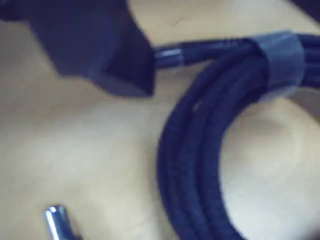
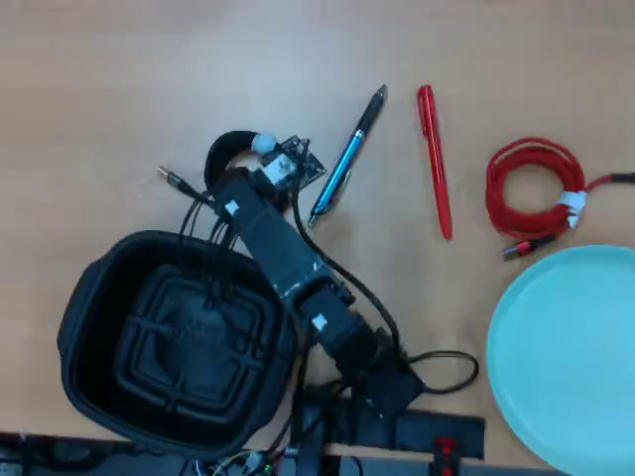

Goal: Put a black charging cable in a black bowl and put a red charging cable in a green bowl

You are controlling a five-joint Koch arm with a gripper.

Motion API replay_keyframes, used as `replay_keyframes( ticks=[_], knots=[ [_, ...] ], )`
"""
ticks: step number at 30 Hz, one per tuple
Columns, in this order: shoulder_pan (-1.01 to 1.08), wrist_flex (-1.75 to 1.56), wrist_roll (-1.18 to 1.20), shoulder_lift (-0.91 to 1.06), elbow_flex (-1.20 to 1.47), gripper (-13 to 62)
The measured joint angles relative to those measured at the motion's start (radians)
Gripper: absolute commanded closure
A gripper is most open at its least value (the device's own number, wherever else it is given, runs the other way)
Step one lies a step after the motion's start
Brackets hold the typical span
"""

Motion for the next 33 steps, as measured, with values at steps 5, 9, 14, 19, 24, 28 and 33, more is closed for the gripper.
replay_keyframes(
  ticks=[5,9,14,19,24,28,33],
  knots=[
    [0.000,-0.002,0.017,-0.074,-0.049,0.5],
    [0.009,-0.002,0.021,-0.089,-0.051,1.4],
    [0.032,0.000,0.044,-0.124,-0.049,6.4],
    [0.051,0.002,0.044,-0.129,-0.049,21.7],
    [0.055,0.002,0.044,-0.161,-0.052,30.5],
    [0.078,0.000,0.043,-0.163,-0.052,43.5],
    [0.089,-0.002,0.041,-0.163,-0.054,55.4]
  ],
)
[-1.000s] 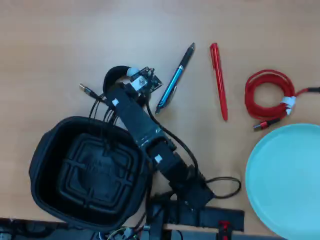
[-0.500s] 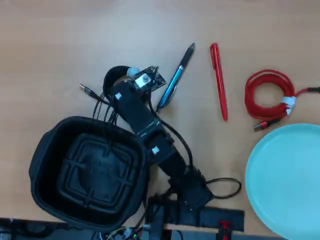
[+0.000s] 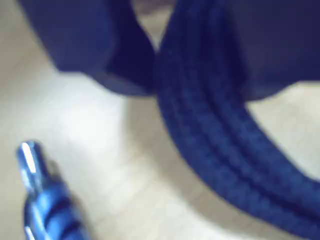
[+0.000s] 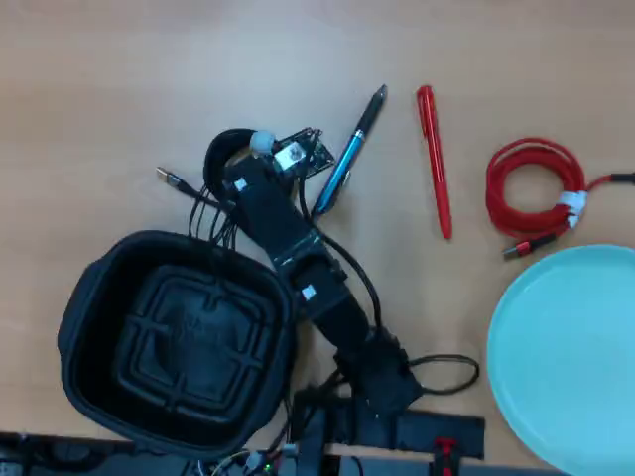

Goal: Put a black charging cable in a black bowl and put a red charging cable in a green bowl

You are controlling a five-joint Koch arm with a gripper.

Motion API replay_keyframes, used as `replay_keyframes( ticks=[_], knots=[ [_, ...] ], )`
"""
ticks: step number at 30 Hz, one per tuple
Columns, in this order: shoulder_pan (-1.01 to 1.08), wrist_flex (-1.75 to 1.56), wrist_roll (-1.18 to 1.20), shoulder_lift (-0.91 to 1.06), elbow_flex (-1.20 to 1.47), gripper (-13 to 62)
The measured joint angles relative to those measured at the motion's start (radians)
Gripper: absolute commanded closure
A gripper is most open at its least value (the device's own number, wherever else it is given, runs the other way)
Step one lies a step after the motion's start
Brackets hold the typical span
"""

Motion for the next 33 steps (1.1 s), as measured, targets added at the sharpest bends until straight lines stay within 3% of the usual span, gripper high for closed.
replay_keyframes(
  ticks=[11,25,33],
  knots=[
    [0.029,0.005,0.170,-0.002,-0.018,55.4],
    [0.041,0.012,0.175,0.041,-0.035,55.4],
    [0.092,0.015,0.175,0.224,-0.034,55.4]
  ],
)
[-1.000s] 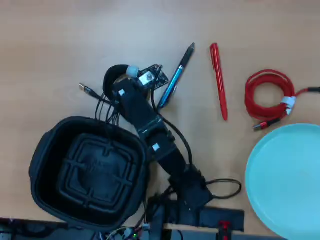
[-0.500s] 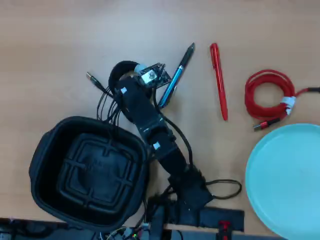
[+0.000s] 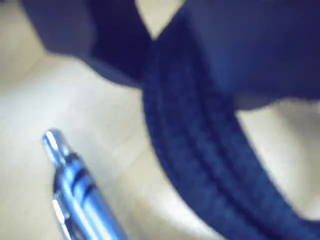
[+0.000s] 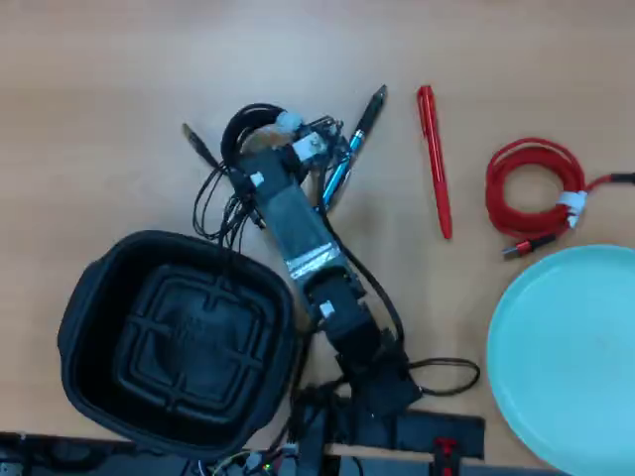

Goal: Put a black charging cable in a black bowl and put a red charging cable in a green bowl

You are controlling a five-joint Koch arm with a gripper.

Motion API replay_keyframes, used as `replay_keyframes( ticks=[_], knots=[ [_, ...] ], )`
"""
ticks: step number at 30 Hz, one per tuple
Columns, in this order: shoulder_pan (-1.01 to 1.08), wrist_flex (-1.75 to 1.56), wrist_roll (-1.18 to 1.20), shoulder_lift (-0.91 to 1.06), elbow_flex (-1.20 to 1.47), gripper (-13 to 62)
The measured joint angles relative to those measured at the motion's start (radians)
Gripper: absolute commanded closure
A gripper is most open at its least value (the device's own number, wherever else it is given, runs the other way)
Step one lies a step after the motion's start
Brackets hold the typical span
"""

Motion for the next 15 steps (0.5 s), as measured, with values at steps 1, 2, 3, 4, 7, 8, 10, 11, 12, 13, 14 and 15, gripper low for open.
replay_keyframes(
  ticks=[1,2,3,4,7,8,10,11,12,13,14,15],
  knots=[
    [0.005,0.000,-0.002,0.029,0.000,55.4],
    [0.009,0.000,-0.002,0.063,0.000,55.4],
    [0.012,0.000,-0.002,0.097,0.000,55.4],
    [0.015,0.000,0.000,0.132,0.000,55.4],
    [0.015,0.002,-0.002,0.242,0.000,55.4],
    [0.015,0.002,-0.002,0.275,0.000,55.4],
    [0.017,0.002,-0.002,0.337,0.000,55.4],
    [0.017,0.002,-0.002,0.367,0.000,55.4],
    [0.017,0.003,-0.002,0.393,0.000,55.4],
    [0.017,0.011,-0.002,0.419,0.000,55.4],
    [0.014,0.023,-0.002,0.446,0.000,55.4],
    [0.008,0.034,-0.002,0.474,0.000,55.4]
  ],
)
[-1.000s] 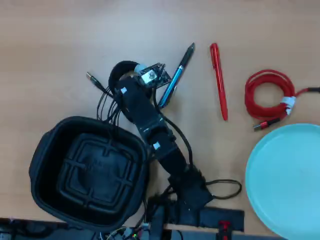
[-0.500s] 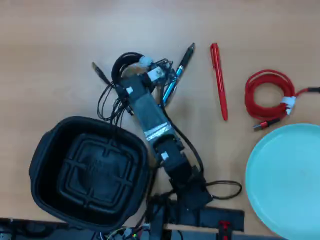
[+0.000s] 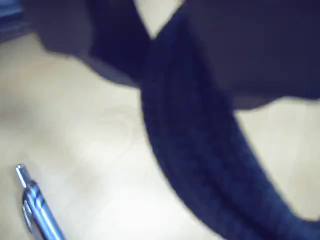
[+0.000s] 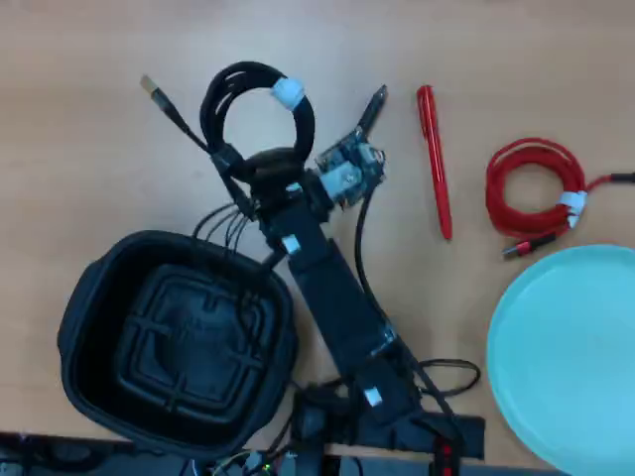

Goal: Put a black charging cable in a black bowl and put a red charging cable in a green bowl

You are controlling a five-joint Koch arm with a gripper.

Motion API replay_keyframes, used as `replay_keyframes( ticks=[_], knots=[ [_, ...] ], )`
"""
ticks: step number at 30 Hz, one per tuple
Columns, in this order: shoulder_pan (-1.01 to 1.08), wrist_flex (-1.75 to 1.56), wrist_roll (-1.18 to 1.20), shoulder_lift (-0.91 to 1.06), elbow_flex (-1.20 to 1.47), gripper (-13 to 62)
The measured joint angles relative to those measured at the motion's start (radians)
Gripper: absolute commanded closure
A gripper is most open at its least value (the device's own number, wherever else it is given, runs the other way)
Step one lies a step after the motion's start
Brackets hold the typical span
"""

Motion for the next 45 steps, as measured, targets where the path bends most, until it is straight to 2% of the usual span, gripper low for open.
replay_keyframes(
  ticks=[8,13,31,42,45],
  knots=[
    [-0.156,0.021,0.000,0.144,0.002,55.4],
    [-0.307,0.021,-0.002,0.235,0.153,55.4],
    [-0.784,0.008,-0.107,0.245,0.420,55.5],
    [-0.836,-0.003,-0.107,0.252,0.460,54.6],
    [-0.836,-0.025,-0.109,0.252,0.460,52.3]
  ],
)
